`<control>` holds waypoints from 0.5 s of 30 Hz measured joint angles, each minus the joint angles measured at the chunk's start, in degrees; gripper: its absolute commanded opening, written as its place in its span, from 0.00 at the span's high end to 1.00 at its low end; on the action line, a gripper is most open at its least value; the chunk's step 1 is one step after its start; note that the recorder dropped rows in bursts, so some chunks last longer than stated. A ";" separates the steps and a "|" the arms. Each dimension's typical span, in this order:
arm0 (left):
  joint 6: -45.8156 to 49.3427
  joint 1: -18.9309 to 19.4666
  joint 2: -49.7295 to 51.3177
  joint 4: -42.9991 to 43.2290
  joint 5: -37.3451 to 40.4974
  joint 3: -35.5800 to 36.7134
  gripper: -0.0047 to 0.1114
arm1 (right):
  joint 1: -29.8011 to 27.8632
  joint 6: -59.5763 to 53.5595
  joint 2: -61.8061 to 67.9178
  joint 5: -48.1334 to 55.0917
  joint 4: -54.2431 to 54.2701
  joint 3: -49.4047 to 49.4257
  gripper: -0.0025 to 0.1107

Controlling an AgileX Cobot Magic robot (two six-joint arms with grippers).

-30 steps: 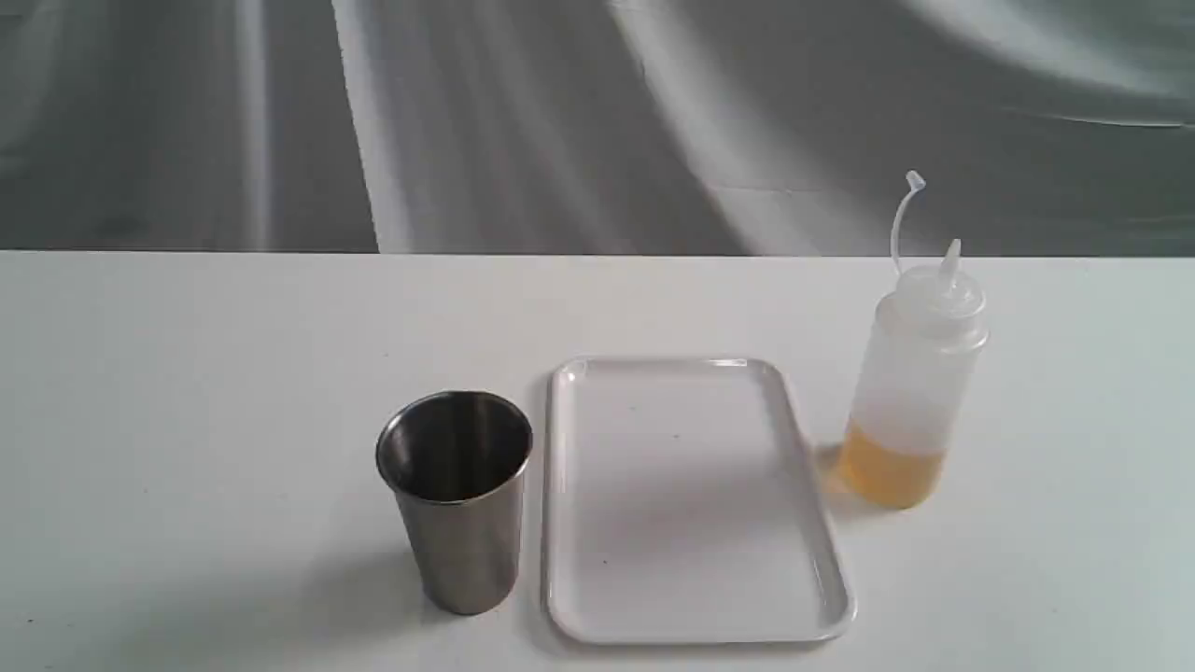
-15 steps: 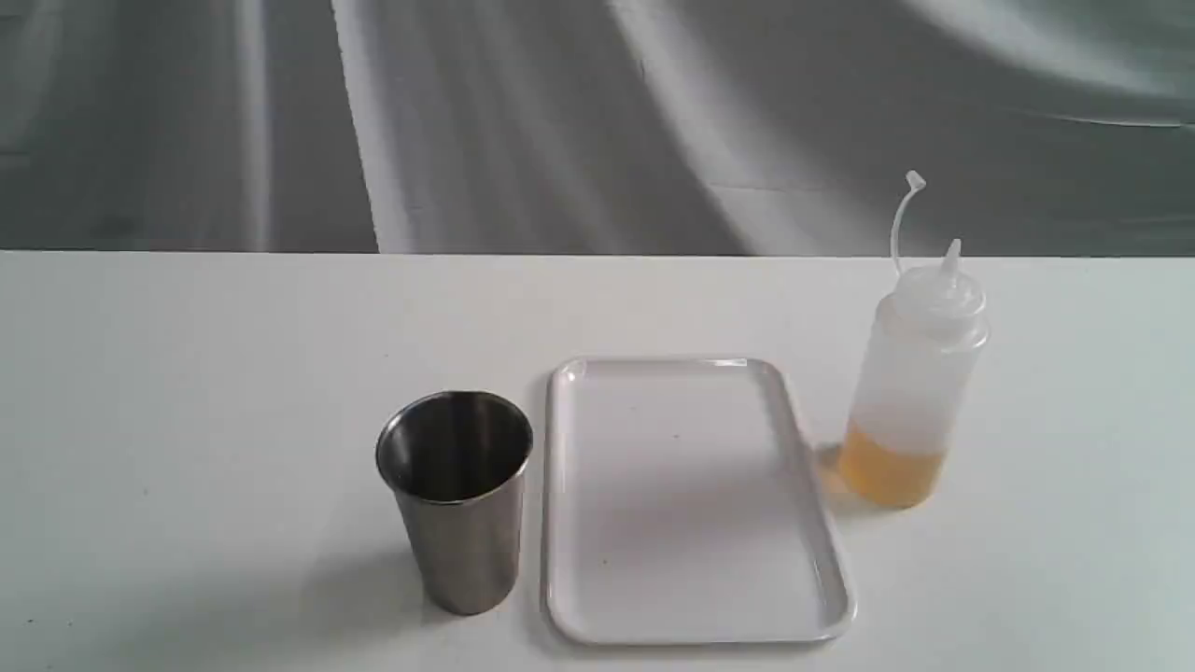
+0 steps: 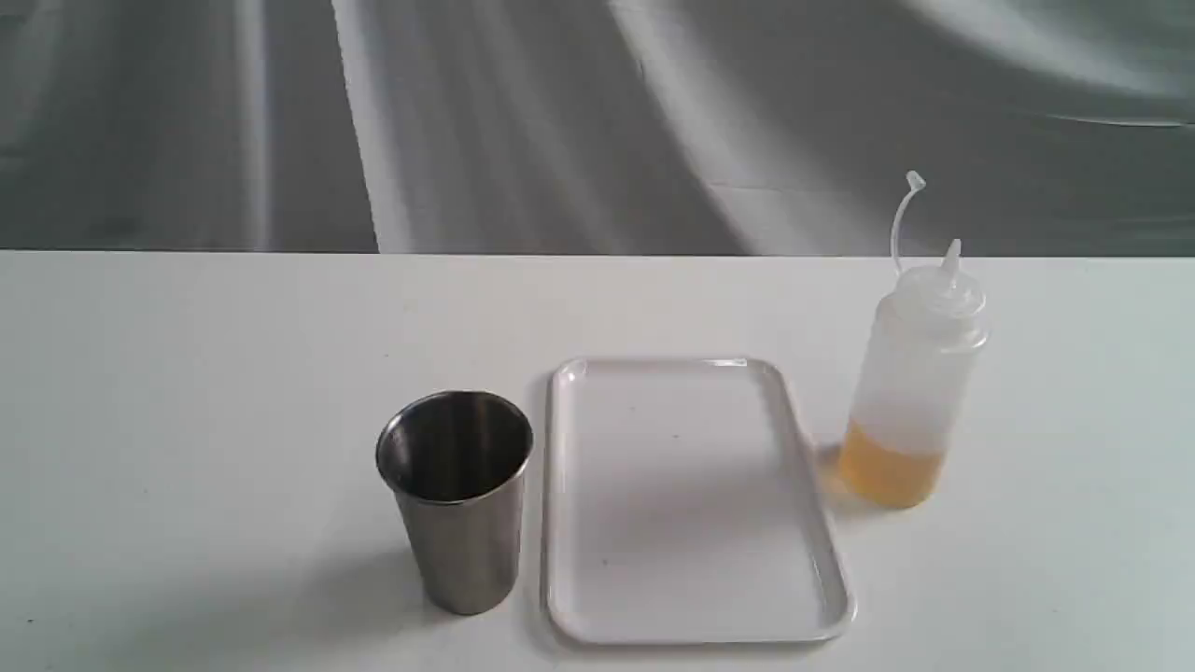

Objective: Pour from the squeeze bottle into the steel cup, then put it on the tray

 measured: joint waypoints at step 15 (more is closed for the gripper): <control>0.00 0.00 0.00 0.00 0.00 0.00 0.96 | 0.00 1.65 0.00 -37.14 4.91 0.00 0.98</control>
